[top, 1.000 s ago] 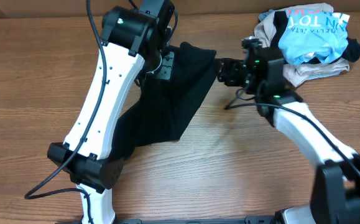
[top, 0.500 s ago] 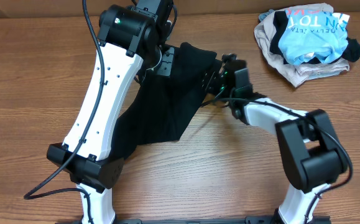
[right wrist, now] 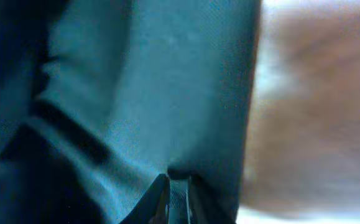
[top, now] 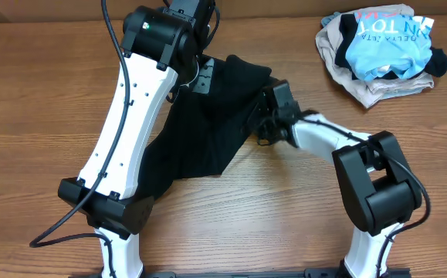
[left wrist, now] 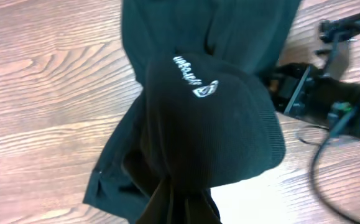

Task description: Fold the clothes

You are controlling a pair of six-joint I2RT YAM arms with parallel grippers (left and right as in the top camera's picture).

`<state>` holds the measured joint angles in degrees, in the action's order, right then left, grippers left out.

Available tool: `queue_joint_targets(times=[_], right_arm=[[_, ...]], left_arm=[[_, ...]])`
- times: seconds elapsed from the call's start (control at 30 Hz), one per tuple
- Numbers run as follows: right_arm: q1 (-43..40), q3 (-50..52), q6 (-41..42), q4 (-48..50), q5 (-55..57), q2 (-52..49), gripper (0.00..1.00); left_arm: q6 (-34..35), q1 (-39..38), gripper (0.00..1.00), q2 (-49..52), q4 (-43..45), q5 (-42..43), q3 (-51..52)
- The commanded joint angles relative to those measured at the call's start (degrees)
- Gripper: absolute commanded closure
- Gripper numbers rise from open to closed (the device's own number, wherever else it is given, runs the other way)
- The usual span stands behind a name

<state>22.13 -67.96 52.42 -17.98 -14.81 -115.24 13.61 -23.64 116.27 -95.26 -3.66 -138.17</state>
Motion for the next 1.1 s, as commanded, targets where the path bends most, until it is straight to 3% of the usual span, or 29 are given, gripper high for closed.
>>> queue_joint_targets(times=[0.0,0.17,0.37,0.43,0.53,0.63,0.77,1.07], right_arm=[[-0.68,-6.84,-4.02,-16.31,3.65,-0.92,0.86],[-0.44,-14.67,-7.91,-39.50,14.12,-0.92,0.86],[0.00,-14.49,-9.46,-49.18,15.21,-0.37,0.96],[-0.02,-14.49,-9.70,-47.23,15.37,1.05,0.96],[-0.52,-14.51,-11.04,-41.09,15.19,3.72,0.84],[-1.38,-14.51,-14.82,-32.09,15.15,5.44,0.61],[-2.93,-14.51,-15.17,-19.74,14.29,5.07,0.40],[-6.21,-14.51,-10.14,-2.51,5.49,-2.58,0.28]], left_arm=[[0.59,-0.26,0.96,0.20,-0.74,-2.78,-1.49],[0.57,0.26,0.96,0.20,-1.03,-2.93,-1.49],[0.55,1.25,0.96,0.20,-1.16,-2.99,-1.46],[0.57,1.57,0.96,0.20,-1.14,-2.97,-1.44],[0.55,2.05,0.96,0.20,-1.16,-2.97,-1.44],[0.57,2.64,0.96,0.20,-1.14,-2.97,-1.44],[0.55,3.08,0.96,0.20,-1.16,-2.95,-1.44],[0.50,3.06,0.96,0.20,-1.53,-2.95,-1.44]])
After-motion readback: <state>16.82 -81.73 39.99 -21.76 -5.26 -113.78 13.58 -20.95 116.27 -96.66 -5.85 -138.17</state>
